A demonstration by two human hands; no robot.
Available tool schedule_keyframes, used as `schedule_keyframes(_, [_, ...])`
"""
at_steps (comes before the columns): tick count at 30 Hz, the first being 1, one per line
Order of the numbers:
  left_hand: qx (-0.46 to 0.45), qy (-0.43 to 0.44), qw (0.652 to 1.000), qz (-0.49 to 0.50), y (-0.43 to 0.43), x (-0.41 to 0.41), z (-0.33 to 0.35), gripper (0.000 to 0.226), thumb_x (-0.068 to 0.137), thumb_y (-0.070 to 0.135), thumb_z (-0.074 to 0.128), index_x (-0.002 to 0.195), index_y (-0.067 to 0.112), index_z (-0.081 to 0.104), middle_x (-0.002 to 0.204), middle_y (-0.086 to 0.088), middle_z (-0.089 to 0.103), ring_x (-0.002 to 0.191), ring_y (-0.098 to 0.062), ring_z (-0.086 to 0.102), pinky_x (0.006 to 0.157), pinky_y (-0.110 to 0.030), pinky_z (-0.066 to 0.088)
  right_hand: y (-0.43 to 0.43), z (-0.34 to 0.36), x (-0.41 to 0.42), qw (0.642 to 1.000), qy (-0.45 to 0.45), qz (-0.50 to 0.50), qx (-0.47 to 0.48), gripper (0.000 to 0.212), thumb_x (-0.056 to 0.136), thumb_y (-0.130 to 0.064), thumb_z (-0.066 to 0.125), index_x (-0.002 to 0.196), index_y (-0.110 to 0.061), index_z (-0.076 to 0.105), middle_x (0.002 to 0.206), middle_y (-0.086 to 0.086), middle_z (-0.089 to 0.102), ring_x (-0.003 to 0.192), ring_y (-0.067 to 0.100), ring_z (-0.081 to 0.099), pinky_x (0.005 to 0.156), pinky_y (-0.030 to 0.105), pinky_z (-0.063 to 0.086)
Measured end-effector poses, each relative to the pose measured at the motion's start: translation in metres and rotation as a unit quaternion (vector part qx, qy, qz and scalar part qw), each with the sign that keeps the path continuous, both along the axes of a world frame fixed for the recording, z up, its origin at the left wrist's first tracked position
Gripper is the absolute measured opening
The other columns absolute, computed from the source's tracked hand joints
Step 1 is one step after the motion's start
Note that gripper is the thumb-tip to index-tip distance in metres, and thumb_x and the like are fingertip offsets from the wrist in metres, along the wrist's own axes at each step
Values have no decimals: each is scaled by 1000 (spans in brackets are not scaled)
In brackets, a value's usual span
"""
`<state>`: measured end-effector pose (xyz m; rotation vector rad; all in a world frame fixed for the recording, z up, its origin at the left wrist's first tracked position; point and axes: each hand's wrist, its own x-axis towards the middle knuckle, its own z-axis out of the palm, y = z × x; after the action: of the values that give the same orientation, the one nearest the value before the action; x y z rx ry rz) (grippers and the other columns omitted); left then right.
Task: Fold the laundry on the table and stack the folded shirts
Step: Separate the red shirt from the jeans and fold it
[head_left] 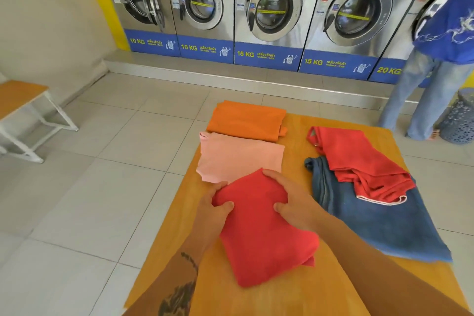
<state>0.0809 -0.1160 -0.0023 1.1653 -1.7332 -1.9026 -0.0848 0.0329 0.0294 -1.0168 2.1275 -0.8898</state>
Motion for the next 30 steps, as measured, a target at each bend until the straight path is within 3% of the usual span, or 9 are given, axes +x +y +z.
schedule_keyframes(3, [9,-9,1000,21,-34,34,-3,42,88,8,63,121,35,62,115,-1,66,101,-21,65,82,-40,57,-48,5,18,995,33,85,43,85,81,1,51,143,-53,30,149,-23,38,128,10,47,102,26,43])
schedule_keyframes(6, [0,-117,993,-13,-60,60,-13,51,81,29,65,130,38,53,105,-2,66,94,-22,67,85,-46,58,-85,5,31,978,71,170,93,87,76,1,47,143,-53,31,149,-20,41,129,16,49,104,34,46])
schedule_keyframes(10, [-156,-297,933,-129,-70,78,-17,53,82,31,55,136,30,50,111,3,58,98,-20,61,83,-35,51,-116,-5,52,938,180,251,156,88,79,-2,45,144,-57,24,147,-8,42,123,28,53,96,41,49])
schedule_keyframes(13, [-251,-308,907,-136,-73,78,-20,57,81,30,51,138,27,46,114,-1,52,105,-25,56,87,-41,51,-120,-17,65,917,285,235,148,84,85,-7,49,152,-47,15,154,-1,32,132,28,43,102,42,41])
schedule_keyframes(15, [-274,-283,905,-162,-71,75,-25,65,84,29,52,147,29,34,124,-3,51,109,-25,55,90,-43,51,-110,-24,68,927,318,155,128,80,87,-17,53,153,-40,14,157,5,29,142,30,31,111,47,32])
schedule_keyframes(20, [-326,-235,894,-200,-63,64,-35,83,87,29,49,155,40,3,142,-1,35,119,-23,45,97,-41,49,-62,-37,72,952,248,-67,169,67,87,-39,53,148,-31,25,152,9,29,139,34,29,109,51,34])
schedule_keyframes(23, [-383,-264,857,-221,-53,60,-44,73,94,38,41,155,43,-1,154,-1,20,132,-25,32,108,-45,38,-34,-46,71,958,103,-180,198,73,85,-46,56,147,-32,22,141,12,36,129,39,36,103,53,39])
schedule_keyframes(26, [-394,-286,852,-193,-40,57,-50,71,95,39,38,156,41,0,154,-4,21,131,-27,31,106,-45,40,-31,-51,74,962,21,-166,214,85,81,-40,62,152,-31,17,137,13,39,126,40,38,101,47,40])
schedule_keyframes(30, [-369,-281,873,-151,-28,45,-52,73,92,34,41,156,31,8,149,-7,26,123,-28,34,98,-44,46,-47,-50,69,980,-22,-162,112,92,64,-22,57,148,-42,25,131,7,48,113,32,54,91,45,51])
